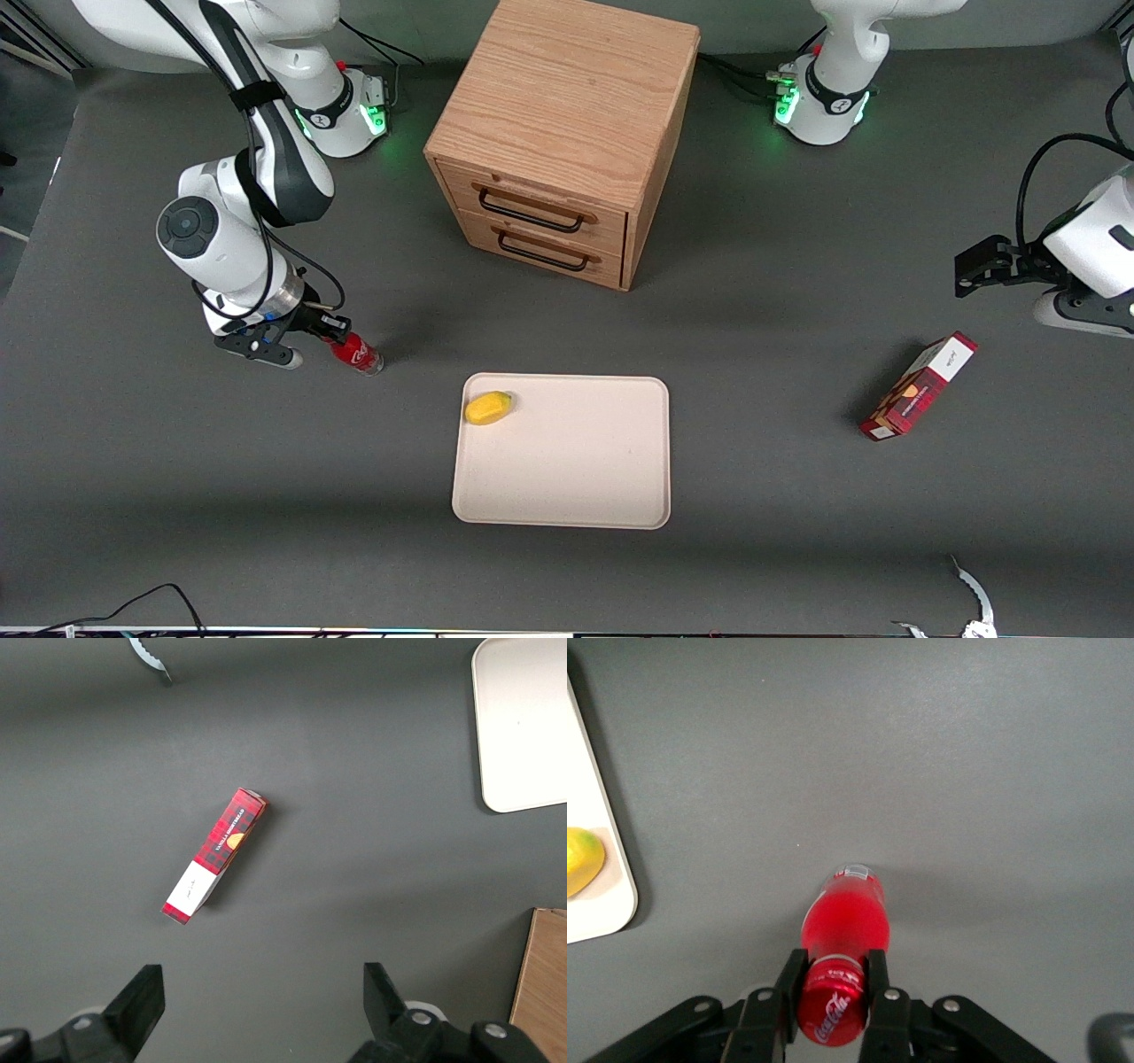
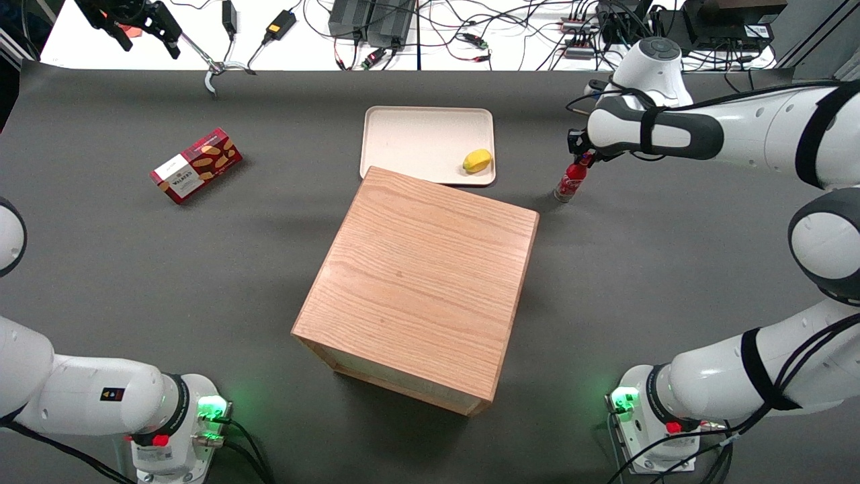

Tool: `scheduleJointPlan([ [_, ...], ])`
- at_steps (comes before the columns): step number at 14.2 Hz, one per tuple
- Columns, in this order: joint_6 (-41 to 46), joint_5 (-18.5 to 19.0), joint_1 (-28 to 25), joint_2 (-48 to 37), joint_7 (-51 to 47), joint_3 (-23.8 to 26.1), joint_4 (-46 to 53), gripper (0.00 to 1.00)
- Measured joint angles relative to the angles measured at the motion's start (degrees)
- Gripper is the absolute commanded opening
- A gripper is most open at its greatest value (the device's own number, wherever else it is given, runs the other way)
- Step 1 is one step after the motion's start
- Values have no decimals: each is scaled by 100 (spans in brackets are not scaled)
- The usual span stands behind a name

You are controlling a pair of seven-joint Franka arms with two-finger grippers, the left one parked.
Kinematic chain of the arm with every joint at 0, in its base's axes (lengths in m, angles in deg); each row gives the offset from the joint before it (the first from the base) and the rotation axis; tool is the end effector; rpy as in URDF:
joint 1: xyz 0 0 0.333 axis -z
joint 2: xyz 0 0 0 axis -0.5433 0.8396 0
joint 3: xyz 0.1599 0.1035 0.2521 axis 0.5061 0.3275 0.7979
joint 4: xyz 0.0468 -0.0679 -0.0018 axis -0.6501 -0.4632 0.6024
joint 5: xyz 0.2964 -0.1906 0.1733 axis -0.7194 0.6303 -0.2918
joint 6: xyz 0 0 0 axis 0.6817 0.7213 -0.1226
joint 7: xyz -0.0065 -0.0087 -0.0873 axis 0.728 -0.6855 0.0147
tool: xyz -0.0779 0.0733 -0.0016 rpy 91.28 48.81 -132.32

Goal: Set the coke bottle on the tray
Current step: 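Lift the gripped bottle off the table with the right gripper, then carry the bottle to the white tray and lower it beside the lemon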

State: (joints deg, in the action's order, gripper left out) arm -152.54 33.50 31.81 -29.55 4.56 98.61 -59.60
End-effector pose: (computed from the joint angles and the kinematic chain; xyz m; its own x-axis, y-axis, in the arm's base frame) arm 0.5368 0.1107 0.3249 0.9574 -0.2867 0.0342 -0.2861 -0.9580 -0.0209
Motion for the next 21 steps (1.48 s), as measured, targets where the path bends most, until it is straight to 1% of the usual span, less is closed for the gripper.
scheduleJointPlan([
  [2, 365, 36, -1, -118, 33, 42, 166, 0],
  [3, 795, 48, 6, -237, 123, 39, 374, 0],
  [5, 1845, 52, 43, -516, 401, 8, 984, 0],
  [8, 3458, 49, 74, -708, 620, -22, 2276, 0],
  [11, 4621, 39, 41, -415, 643, 23, 3715, 0],
  [13, 5170, -11, -24, 119, 552, 103, 4740, 0],
  [15, 5351, -38, -125, 881, 12, 310, 5688, 0],
  [17, 5293, -38, -338, 1653, -814, 457, 6376, 0],
  [19, 4900, -38, -608, 2359, -1625, 478, 6799, 0],
  [21, 4189, -8, -794, 2922, -2382, 480, 6934, 0],
])
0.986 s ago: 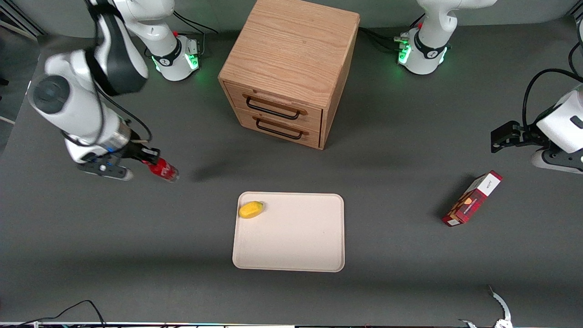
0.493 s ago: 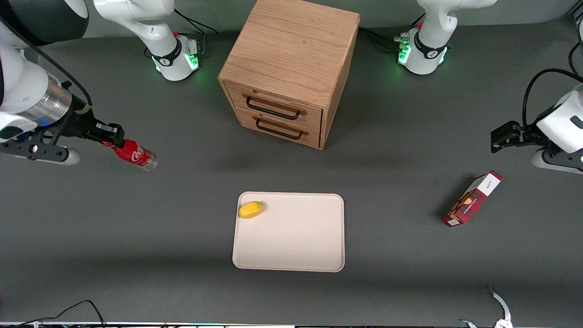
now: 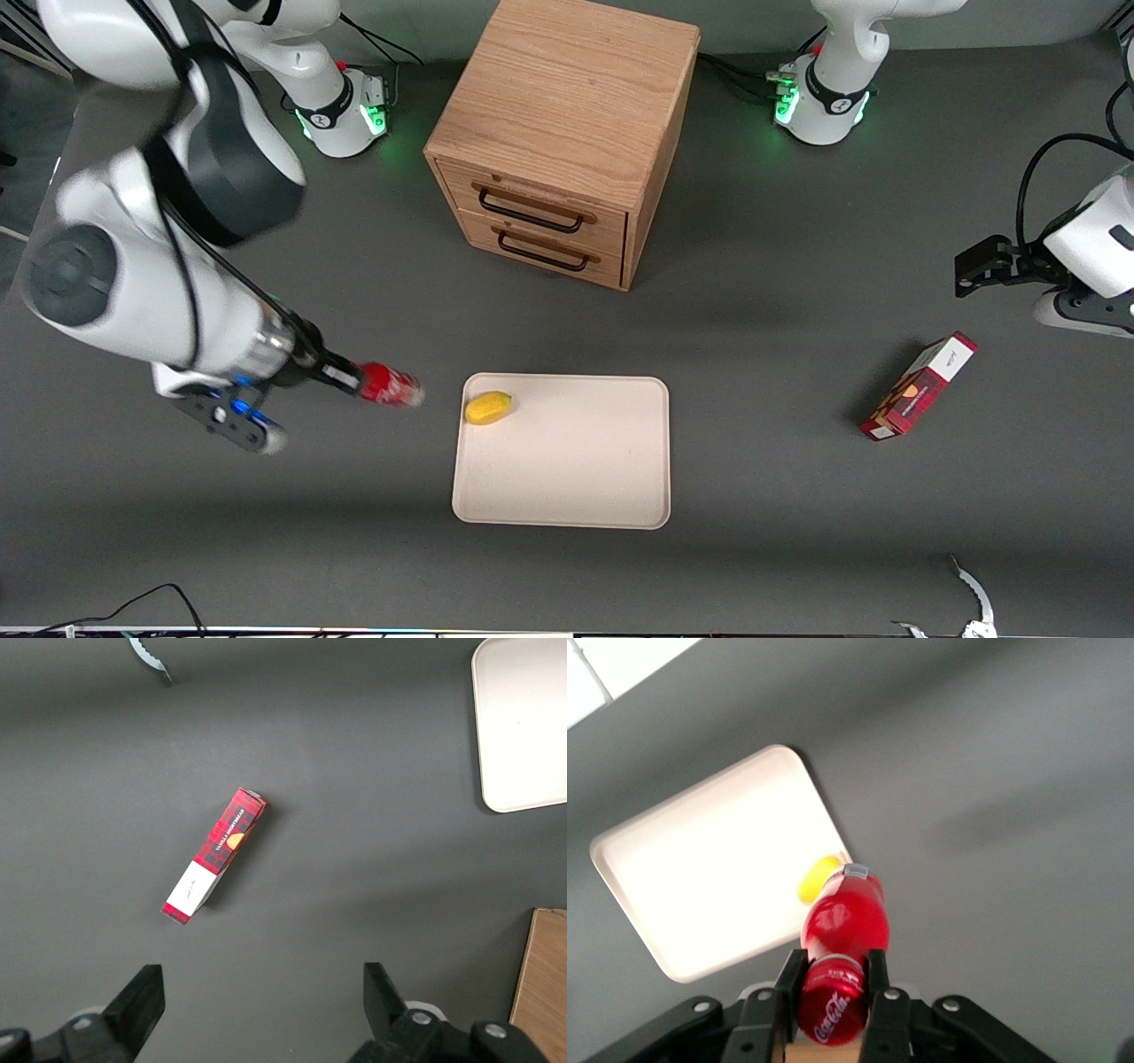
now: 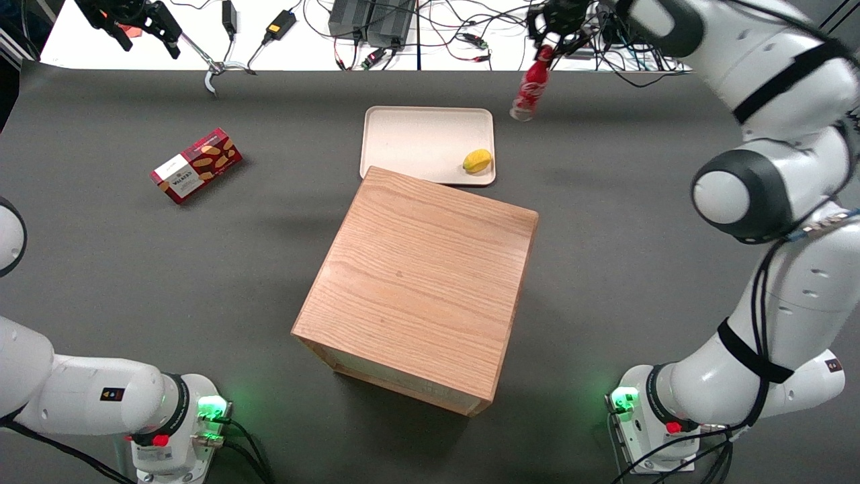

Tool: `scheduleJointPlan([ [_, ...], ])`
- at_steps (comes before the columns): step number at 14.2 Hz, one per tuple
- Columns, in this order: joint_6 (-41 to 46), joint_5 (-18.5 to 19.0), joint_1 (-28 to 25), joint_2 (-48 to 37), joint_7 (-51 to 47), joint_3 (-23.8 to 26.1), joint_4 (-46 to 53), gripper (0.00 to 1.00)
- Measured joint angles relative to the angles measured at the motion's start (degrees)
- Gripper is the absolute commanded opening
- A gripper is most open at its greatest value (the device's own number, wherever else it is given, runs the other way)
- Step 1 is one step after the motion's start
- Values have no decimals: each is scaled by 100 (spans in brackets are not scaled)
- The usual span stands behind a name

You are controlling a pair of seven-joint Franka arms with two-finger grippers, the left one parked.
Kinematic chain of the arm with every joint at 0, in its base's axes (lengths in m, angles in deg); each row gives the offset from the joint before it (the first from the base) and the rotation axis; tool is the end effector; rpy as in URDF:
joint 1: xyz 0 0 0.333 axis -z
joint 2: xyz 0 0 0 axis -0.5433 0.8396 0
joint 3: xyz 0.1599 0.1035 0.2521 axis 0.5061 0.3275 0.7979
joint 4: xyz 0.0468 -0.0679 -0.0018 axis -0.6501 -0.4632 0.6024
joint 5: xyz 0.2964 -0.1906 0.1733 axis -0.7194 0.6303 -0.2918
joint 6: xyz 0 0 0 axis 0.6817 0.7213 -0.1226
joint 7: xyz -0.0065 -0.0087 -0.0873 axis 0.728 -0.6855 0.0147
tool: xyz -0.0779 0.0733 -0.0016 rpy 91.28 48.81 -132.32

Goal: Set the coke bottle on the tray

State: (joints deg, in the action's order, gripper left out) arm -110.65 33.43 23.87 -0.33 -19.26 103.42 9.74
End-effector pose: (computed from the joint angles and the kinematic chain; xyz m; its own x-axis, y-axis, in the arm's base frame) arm 0.6897 0.2405 0.4961 0.8482 -0.5221 -0.0893 -0.5291 -0.8430 -0.0966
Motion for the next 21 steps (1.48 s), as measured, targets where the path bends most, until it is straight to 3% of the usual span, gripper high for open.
scheduleJointPlan([
  [4, -1363, 441, -261, 945, -975, 2, 76, 0],
  [10, -2091, 888, -453, 1642, -1654, 27, 188, 0],
  [11, -2146, 909, -456, 1687, -1696, 65, 190, 90],
  [12, -2160, 922, -459, 1712, -1726, 94, 194, 100],
  [17, -1888, 1133, -438, 1682, -1727, 238, 408, 100],
  [19, -1054, 1513, -345, 1404, -1359, 566, 596, 100],
  [21, 26, 1640, -106, 691, -490, 897, 678, 100],
])
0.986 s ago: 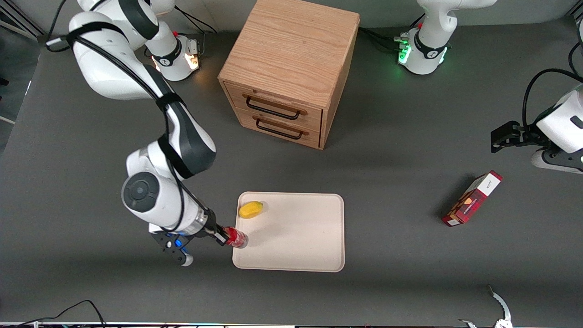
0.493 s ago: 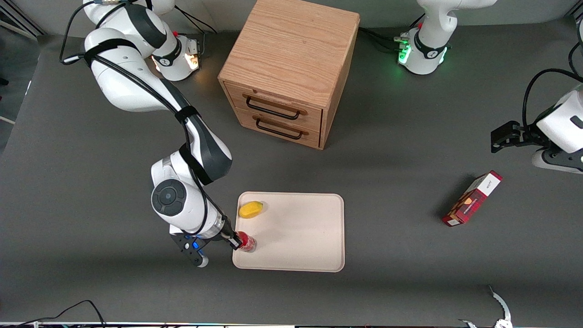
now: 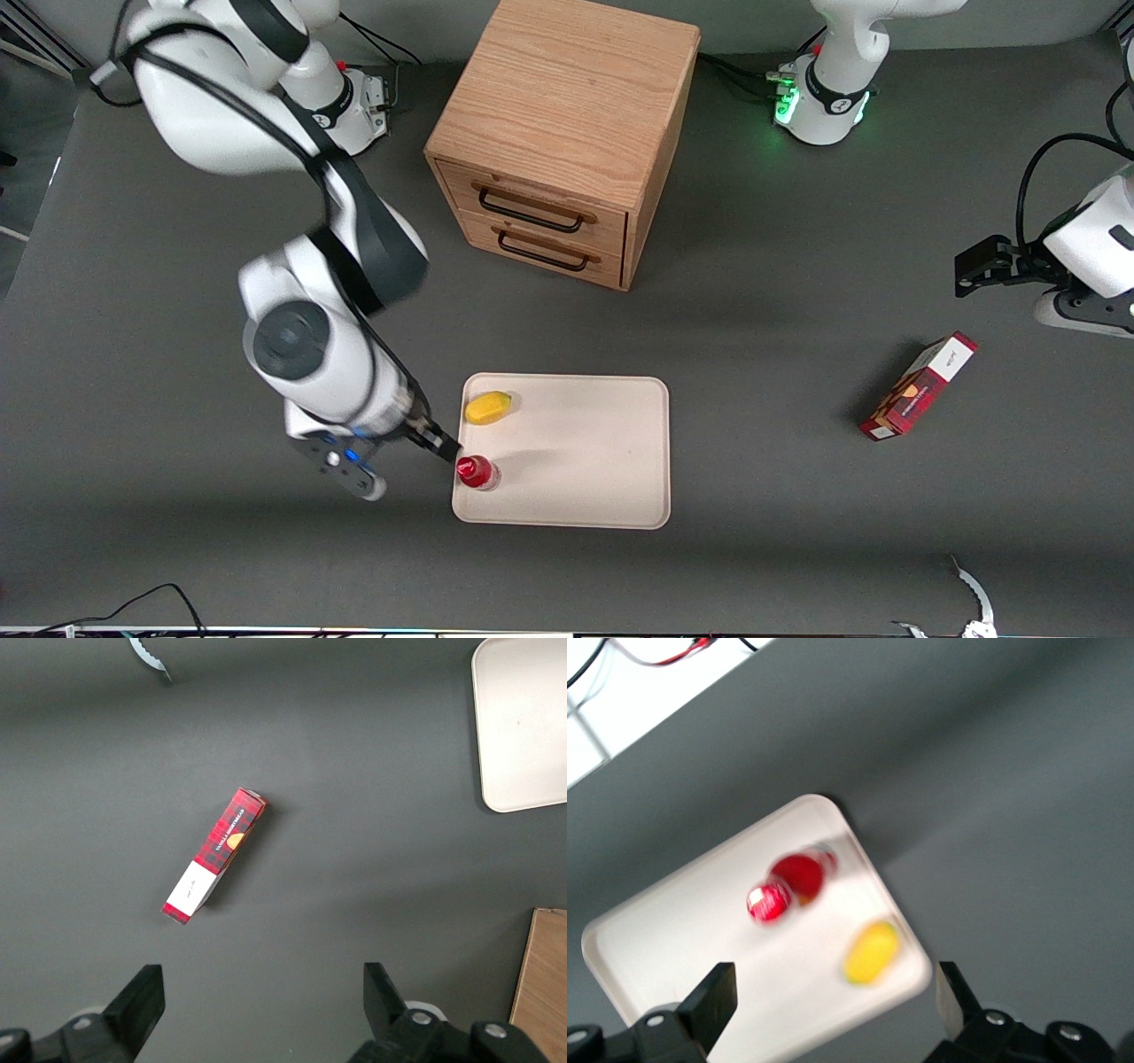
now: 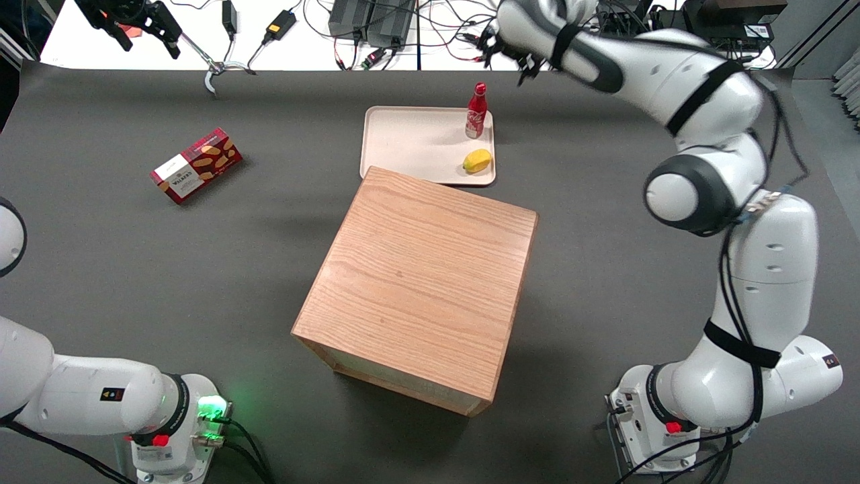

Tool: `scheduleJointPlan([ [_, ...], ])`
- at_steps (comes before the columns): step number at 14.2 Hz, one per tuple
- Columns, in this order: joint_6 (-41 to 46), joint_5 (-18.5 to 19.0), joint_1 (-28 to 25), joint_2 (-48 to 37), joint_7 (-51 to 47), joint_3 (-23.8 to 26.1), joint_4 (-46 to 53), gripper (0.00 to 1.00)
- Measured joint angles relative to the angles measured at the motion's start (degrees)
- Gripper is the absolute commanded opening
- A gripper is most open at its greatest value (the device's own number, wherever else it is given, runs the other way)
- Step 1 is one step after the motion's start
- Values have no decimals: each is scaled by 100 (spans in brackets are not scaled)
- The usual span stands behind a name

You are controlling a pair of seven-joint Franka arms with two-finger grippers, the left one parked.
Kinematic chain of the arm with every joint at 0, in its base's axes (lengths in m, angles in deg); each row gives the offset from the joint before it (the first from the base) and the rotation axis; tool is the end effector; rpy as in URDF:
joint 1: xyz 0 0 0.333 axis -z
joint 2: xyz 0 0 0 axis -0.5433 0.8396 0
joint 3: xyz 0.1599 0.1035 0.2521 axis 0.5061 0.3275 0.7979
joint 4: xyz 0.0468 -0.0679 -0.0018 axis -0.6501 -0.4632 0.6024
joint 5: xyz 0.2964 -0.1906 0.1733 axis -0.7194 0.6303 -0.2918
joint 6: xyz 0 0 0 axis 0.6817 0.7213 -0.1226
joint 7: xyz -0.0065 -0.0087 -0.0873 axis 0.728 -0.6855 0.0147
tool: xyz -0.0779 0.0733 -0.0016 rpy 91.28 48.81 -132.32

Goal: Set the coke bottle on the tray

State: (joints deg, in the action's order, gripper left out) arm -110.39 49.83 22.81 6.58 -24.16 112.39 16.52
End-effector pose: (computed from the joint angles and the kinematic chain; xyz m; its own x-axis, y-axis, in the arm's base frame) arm 0.6948 0.2883 0.4767 0.8689 -0.4926 0.0482 -0.4919 -0.8703 -0.0262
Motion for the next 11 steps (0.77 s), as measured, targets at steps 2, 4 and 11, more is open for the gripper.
scheduleJointPlan([
  [2, 1037, -141, 367, -926, 910, 157, -71, 100],
  [4, 1712, -656, 823, -1854, 1787, 107, -415, 100],
  [11, 1267, -1750, 1147, -4275, 4006, -1746, -3556, 100],
])
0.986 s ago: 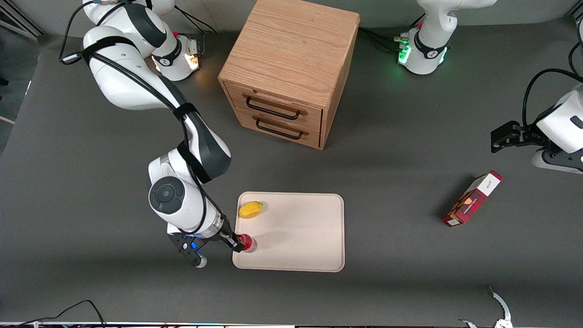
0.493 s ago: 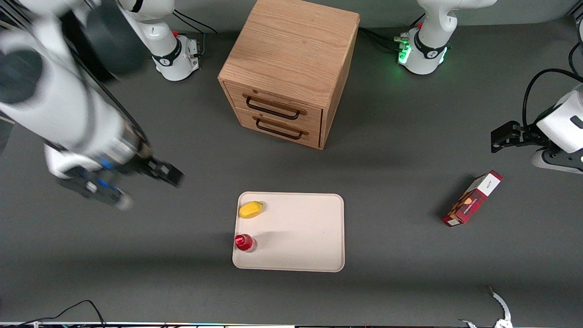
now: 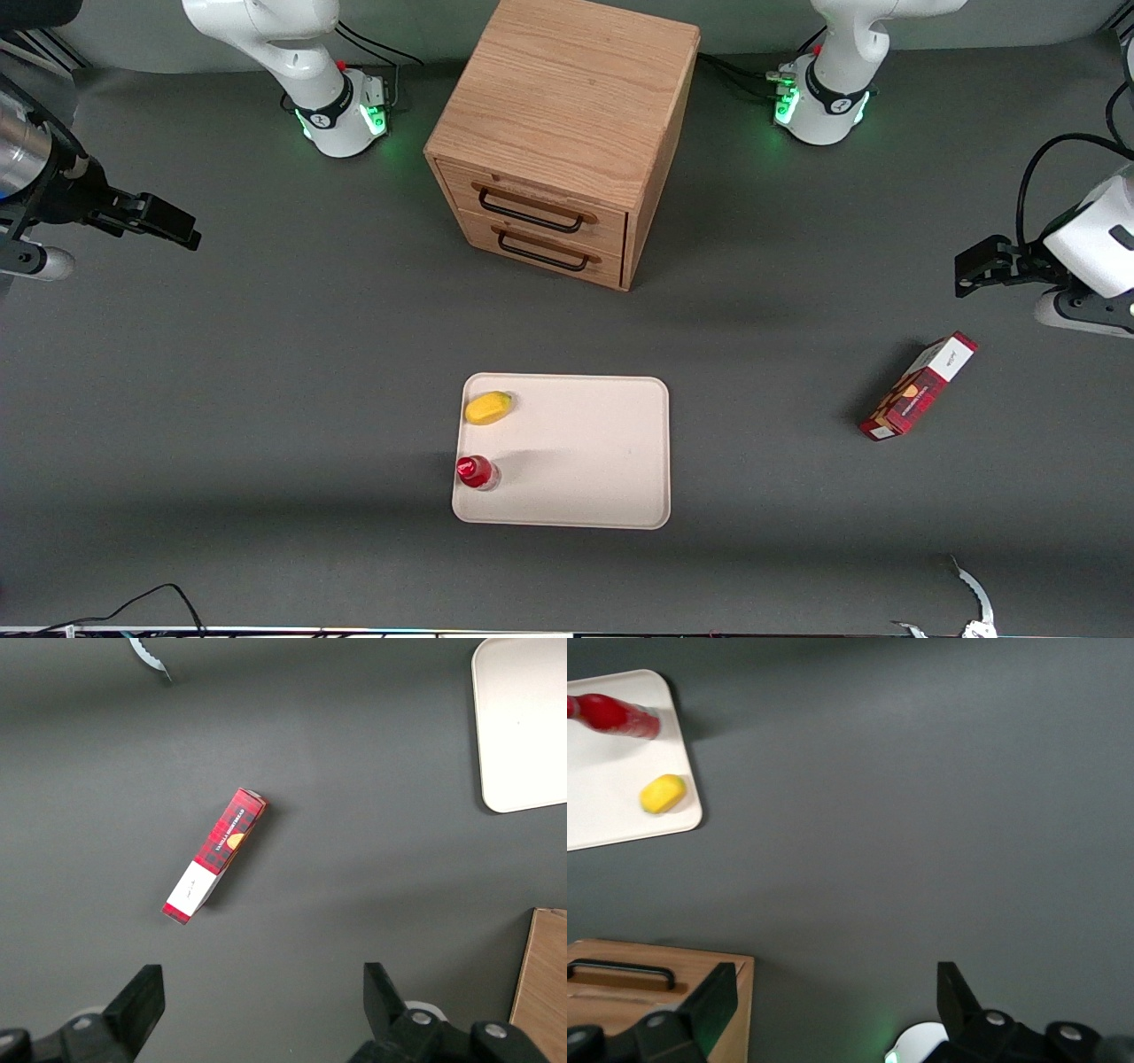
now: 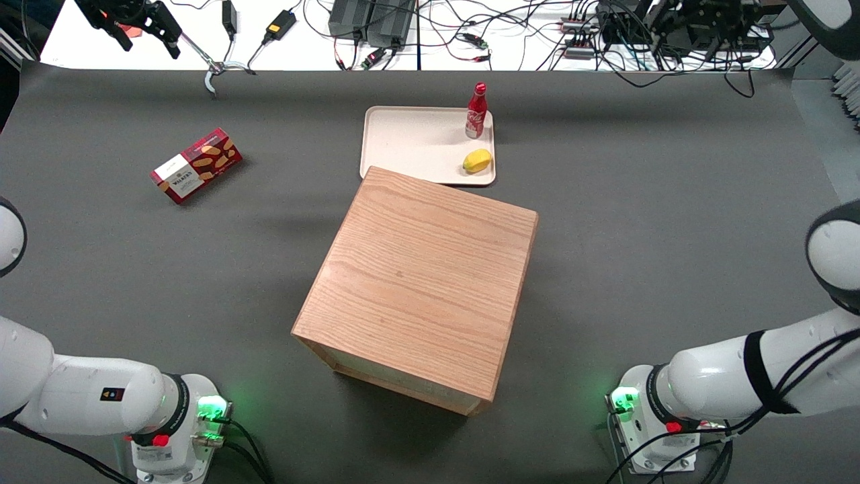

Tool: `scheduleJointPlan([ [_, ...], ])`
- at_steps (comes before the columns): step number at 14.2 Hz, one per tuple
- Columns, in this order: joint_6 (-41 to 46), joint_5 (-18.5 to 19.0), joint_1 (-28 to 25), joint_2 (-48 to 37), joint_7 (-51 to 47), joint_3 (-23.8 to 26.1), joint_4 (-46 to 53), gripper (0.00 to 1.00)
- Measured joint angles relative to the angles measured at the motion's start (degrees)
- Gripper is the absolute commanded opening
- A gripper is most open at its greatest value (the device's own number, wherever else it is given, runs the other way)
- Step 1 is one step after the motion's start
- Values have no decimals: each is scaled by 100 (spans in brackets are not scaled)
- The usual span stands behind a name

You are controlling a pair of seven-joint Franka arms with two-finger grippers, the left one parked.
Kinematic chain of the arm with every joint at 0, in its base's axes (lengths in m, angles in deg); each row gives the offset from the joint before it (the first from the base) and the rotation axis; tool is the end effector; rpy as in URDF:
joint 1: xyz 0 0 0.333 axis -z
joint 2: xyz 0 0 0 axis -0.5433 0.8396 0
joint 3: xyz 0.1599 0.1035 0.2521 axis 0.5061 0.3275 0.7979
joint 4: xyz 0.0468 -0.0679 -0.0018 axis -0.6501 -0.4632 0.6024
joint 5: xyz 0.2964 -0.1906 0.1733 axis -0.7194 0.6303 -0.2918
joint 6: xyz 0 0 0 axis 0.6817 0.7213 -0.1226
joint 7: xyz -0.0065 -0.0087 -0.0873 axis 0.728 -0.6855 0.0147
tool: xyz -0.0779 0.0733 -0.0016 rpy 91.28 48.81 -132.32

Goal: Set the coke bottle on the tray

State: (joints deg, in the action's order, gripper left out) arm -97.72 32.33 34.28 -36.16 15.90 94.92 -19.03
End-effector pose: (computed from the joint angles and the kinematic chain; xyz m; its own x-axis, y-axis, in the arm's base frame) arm 0.5415 0.0511 0.6355 0.9713 -0.2209 -0.0878 -0.2182 -0.9751 0.0389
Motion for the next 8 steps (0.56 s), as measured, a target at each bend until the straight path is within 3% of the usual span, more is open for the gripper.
scheduleJointPlan([
  [4, -1218, -99, -6, -788, 77, -53, -1751, 100],
  [8, -1305, -268, -6, -1088, 168, -242, -2034, 100],
])
